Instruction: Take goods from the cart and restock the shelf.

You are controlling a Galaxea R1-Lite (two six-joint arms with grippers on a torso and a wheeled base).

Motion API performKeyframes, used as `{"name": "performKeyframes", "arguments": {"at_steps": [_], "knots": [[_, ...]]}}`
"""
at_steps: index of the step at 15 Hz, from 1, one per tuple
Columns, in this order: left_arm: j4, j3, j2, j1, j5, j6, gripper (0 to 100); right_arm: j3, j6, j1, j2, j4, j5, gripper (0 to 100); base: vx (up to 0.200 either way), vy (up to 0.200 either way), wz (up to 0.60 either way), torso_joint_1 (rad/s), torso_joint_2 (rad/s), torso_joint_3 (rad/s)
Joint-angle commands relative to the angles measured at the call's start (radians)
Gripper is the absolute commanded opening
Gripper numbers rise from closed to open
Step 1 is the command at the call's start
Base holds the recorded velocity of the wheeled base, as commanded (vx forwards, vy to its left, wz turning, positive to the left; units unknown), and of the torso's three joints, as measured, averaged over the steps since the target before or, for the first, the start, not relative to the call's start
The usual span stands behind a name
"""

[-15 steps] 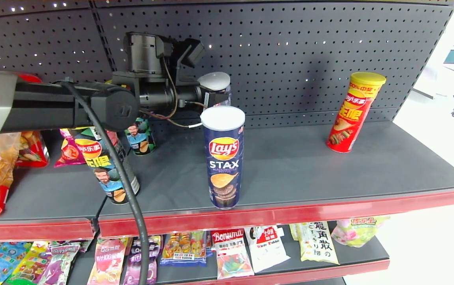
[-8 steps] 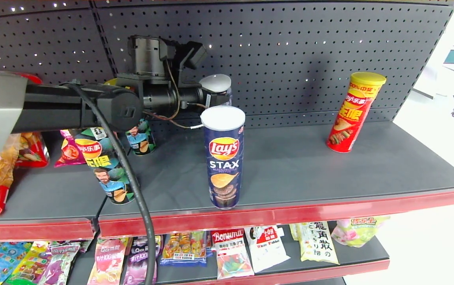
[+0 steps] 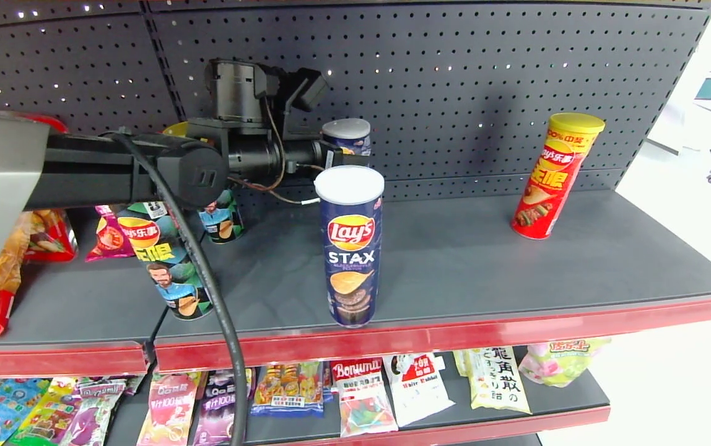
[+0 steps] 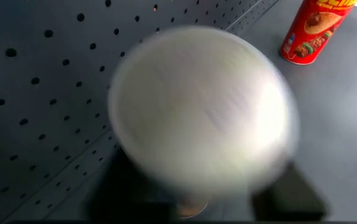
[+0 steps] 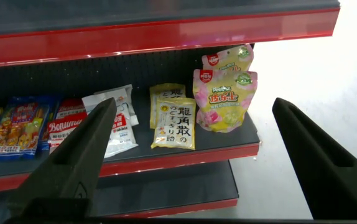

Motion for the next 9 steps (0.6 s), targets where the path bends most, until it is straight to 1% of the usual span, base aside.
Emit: {"name": "performKeyframes", "arguments": {"at_steps": [1,4,7,9], "knots": [[0.001,0.001,-0.005,0.0,0.001,-0.001,100,0.0,-0.001,0.0,0.002,0.0,0.0,100,0.0,0.0,0.0,0.0,0.0,0.0],[0.001,0.009,-0.017,0.002,0.001,-0.001,100,0.0,-0.001,0.0,0.002,0.0,0.0,100,0.0,0.0,0.0,0.0,0.0,0.0],[0.001,0.038,-0.048,0.002,0.001,-0.001,100,0.0,0.001,0.0,0.002,0.0,0.0,100,0.0,0.0,0.0,0.0,0.0,0.0],[0.001,0.092,-0.095,0.008,0.001,-0.002,100,0.0,-0.001,0.0,0.002,0.0,0.0,100,0.0,0.0,0.0,0.0,0.0,0.0]]}}
